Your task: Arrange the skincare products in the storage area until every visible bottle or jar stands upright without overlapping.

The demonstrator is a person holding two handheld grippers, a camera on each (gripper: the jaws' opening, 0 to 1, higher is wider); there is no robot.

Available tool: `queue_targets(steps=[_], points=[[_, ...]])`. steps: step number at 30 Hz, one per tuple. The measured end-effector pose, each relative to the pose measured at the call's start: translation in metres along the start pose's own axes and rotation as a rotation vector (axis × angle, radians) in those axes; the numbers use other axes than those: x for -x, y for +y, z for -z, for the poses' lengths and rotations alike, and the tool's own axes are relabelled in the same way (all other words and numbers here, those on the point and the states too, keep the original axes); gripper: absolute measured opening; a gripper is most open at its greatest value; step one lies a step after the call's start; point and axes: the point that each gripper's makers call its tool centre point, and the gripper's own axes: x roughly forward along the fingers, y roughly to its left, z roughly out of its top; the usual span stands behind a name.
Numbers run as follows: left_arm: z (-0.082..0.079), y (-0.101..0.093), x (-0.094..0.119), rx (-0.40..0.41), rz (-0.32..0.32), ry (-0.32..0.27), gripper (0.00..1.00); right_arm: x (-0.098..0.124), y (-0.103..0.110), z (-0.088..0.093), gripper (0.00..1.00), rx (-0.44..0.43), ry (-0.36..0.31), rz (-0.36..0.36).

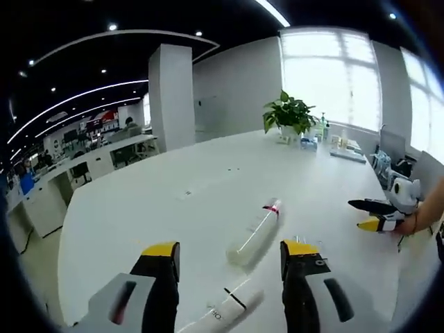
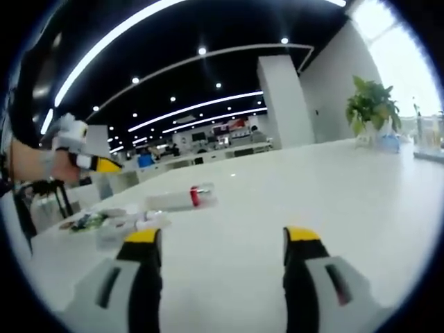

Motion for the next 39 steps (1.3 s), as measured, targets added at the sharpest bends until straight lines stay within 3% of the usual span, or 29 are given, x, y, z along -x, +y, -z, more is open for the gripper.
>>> queue_targets(steps=[5, 11, 25, 34, 39], points=[[-0.001, -0.006, -0.015, -0.034, 0.053, 0.036, 0.60, 0.001, 0.000, 0.000, 0.70, -0.004, -0.001, -0.005], [0.005, -0.026, -0.034, -0.045, 0.188, 0.127, 0.62, 0.001, 0.001, 0.001, 0.70, -0.009, 0.003, -0.010], [0.028, -0.023, -0.072, -0.133, 0.208, 0.291, 0.55, 0.002, 0.003, 0.001, 0.65, -0.010, 0.001, -0.023], [0.036, -0.028, -0.086, -0.208, 0.273, 0.389, 0.53, 0.001, 0.004, 0.003, 0.65, -0.010, 0.017, -0.032], [0.045, -0.023, -0.092, -0.216, 0.271, 0.438, 0.50, 0.001, 0.004, 0.005, 0.65, -0.010, 0.025, -0.032]])
